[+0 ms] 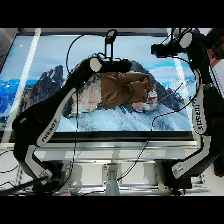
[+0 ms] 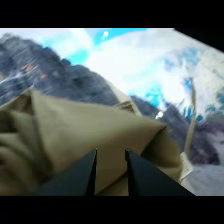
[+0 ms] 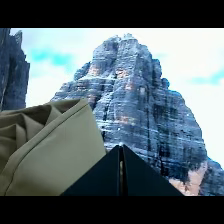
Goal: Fold the clothes and pants, and hang the long-sleeved shirts on hangers.
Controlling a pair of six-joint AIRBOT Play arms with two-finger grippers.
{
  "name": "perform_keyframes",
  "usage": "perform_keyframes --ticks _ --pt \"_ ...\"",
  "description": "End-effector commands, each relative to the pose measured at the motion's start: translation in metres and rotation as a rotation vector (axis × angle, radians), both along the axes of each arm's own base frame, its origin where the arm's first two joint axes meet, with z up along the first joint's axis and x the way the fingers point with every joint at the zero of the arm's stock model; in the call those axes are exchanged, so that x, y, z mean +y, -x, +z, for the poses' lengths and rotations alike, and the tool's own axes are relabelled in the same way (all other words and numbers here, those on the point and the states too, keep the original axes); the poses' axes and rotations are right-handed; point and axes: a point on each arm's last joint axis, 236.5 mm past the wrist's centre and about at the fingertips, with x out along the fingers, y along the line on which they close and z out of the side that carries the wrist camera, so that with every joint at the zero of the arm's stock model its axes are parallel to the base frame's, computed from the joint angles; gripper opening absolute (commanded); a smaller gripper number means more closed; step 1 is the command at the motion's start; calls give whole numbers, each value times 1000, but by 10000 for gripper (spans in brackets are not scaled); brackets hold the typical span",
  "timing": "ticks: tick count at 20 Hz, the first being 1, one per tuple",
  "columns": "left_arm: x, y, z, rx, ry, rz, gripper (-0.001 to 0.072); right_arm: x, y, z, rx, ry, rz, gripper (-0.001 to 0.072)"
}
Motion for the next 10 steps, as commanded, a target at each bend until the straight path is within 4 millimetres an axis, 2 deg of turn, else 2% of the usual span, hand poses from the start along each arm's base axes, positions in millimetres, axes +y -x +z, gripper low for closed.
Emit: perform_keyframes --ticks 1,2,3,4,5,6,8,10 --pt "49 2 -24 125 -89 -24 200 45 45 -11 114 -43 304 24" --pt "58 4 -29 154 -99 -27 200 53 63 -17 168 -49 381 25" --pt "64 5 -31 178 -99 -29 200 52 70 -22 198 -32 407 27" --pt "67 7 -31 202 -85 -32 200 46 71 -25 207 -1 412 78" --pt "68 8 -30 218 -69 -34 200 39 69 -28 208 33 400 409" --pt "69 8 -29 223 -61 -33 200 34 69 -30 211 52 394 666" --pt "68 7 -30 224 -61 -33 200 33 74 -33 236 58 402 674" --pt "68 8 -30 225 -62 -35 200 34 93 -38 311 62 437 673"
